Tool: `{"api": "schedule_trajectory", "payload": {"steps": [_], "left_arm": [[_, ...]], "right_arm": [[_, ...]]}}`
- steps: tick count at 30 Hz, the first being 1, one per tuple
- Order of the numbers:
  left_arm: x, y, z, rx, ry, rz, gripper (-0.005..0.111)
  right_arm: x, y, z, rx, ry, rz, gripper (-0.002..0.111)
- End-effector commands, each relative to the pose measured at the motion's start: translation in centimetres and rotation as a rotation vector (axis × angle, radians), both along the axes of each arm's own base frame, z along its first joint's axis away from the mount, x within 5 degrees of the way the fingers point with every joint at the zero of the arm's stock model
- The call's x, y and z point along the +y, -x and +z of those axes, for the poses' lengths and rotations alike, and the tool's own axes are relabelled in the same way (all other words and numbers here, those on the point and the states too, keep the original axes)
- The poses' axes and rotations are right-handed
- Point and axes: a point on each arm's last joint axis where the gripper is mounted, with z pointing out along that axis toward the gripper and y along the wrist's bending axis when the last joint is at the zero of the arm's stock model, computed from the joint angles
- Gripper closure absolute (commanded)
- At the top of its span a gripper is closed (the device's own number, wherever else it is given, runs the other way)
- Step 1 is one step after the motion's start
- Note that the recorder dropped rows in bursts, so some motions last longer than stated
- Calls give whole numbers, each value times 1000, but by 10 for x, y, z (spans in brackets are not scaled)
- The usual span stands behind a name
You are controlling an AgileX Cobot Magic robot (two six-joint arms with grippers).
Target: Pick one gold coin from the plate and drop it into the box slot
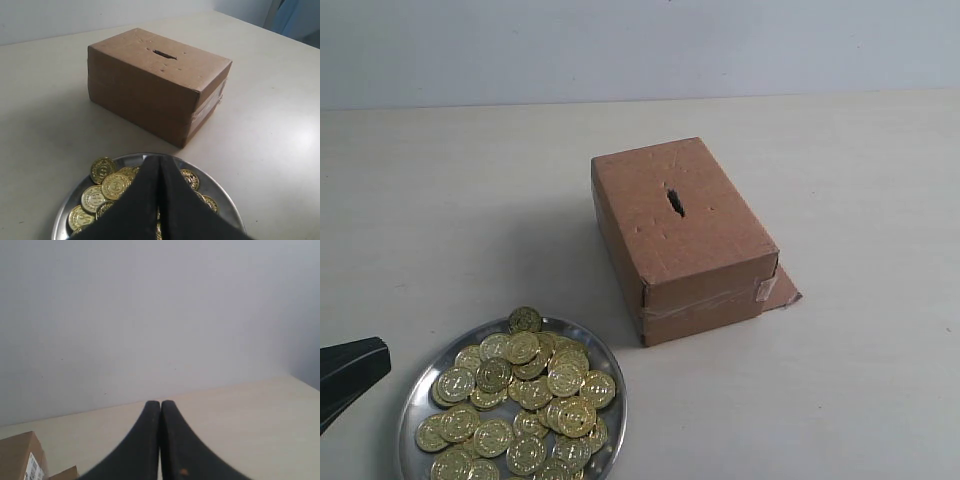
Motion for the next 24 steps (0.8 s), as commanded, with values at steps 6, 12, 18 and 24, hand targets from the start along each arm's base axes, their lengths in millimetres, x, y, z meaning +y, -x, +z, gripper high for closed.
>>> {"api": "schedule_trajectory", "payload": {"steps": [6, 12, 18, 24], "left_arm": [[1, 0, 0, 2, 11, 4, 107], [1, 0, 0, 2, 11, 4, 107], [1, 0, 0, 2, 11, 4, 107], [1, 0, 0, 2, 11, 4, 107]], "right_arm": [[1, 0, 0, -9, 63, 5, 108], [2, 1, 0, -12, 85, 18, 108], [5, 1, 2, -33, 148, 43, 108], [12, 1, -8, 63, 198, 106, 108]]}}
